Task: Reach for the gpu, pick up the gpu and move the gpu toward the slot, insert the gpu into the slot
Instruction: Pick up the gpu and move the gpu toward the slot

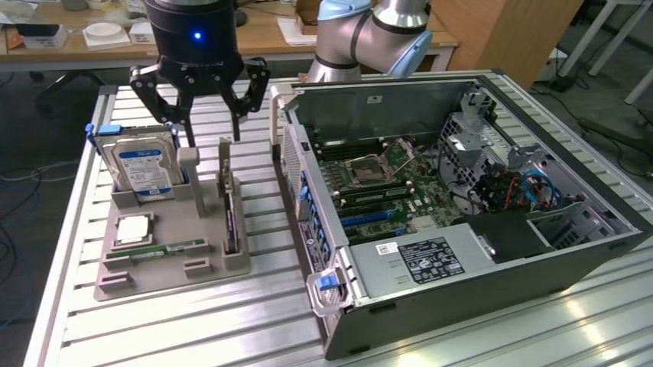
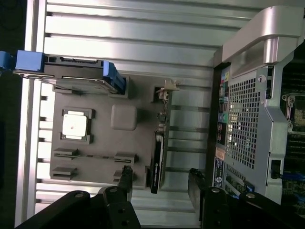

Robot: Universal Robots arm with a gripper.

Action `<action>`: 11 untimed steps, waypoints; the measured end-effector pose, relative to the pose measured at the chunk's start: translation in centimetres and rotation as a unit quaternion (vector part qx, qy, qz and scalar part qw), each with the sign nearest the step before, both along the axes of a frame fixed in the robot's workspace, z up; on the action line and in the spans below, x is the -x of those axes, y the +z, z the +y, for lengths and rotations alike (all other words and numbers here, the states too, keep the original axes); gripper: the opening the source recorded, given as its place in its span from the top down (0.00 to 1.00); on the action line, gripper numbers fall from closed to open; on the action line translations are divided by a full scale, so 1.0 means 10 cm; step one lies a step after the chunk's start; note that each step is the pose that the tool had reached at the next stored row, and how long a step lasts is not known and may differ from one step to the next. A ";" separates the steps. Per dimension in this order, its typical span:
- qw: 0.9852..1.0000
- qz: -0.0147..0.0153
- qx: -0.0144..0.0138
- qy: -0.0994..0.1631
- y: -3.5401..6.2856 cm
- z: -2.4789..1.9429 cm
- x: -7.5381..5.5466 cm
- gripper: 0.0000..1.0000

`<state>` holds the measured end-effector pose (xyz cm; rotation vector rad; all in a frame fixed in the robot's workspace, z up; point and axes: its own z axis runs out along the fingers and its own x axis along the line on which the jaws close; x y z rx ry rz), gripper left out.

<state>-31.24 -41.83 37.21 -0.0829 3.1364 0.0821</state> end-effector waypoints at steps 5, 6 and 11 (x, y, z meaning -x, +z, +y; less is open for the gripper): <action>1.000 0.000 0.000 0.000 -0.016 -0.007 0.00 0.41; 1.000 0.000 0.000 0.000 -0.019 -0.009 0.00 0.41; 1.000 0.001 0.000 0.000 -0.034 -0.015 0.00 0.41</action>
